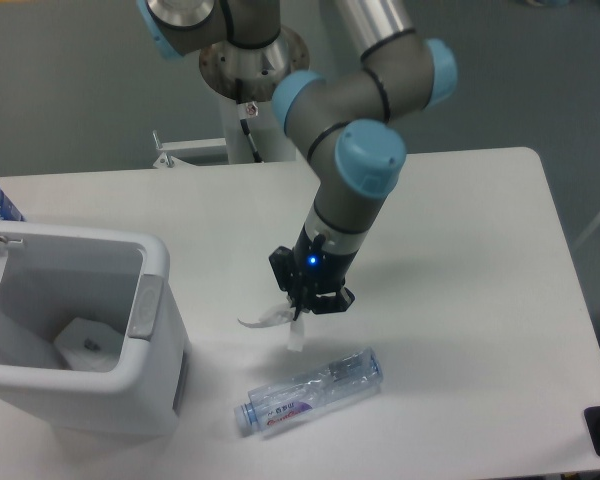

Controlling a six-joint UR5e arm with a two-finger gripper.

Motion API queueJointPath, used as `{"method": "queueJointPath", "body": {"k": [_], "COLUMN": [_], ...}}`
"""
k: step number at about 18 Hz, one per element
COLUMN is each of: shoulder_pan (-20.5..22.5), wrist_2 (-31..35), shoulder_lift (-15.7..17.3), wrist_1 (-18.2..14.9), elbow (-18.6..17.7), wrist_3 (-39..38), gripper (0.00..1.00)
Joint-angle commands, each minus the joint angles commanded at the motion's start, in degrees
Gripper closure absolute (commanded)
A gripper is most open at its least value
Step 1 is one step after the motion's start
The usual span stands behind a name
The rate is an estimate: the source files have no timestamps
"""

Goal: Place the trash in the trash can
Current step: 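Carry the white paper over the bin and open the gripper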

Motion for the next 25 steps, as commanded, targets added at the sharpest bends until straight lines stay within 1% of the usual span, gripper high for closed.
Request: {"method": "queueJointPath", "body": {"k": [4,6,7,9,10,13,14,15,16,17,18,20,21,25], "shoulder_pan": [-0.3,-0.4,-0.7,-1.7,-2.8,-6.6,-7.5,-8.6,-9.7,-10.5,-10.6,-10.7,-10.7,-10.0], "wrist_2": [-12.7,-16.1,-16.8,-18.0,-18.0,-17.6,-17.5,-17.5,-17.5,-17.4,-17.3,-17.3,-17.1,-17.0], "shoulder_lift": [0.1,0.0,0.1,0.4,1.7,4.5,5.1,5.6,5.9,5.9,5.8,5.5,4.8,3.4], "wrist_1": [0.3,0.5,0.6,0.8,0.8,0.9,1.0,1.0,1.1,1.9,3.8,7.6,8.8,10.4], "elbow": [7.8,11.0,12.1,12.3,11.6,8.4,7.2,6.4,5.8,5.5,4.9,4.0,4.2,5.0], "wrist_3": [-10.7,-14.8,-15.9,-16.9,-17.3,-17.8,-17.8,-17.6,-17.4,-17.3,-17.5,-17.7,-17.7,-17.3], "gripper": [1.00,1.00,1.00,1.00,1.00,1.00,0.97,0.87,0.66,0.22,0.00,0.00,0.00,0.00]}}
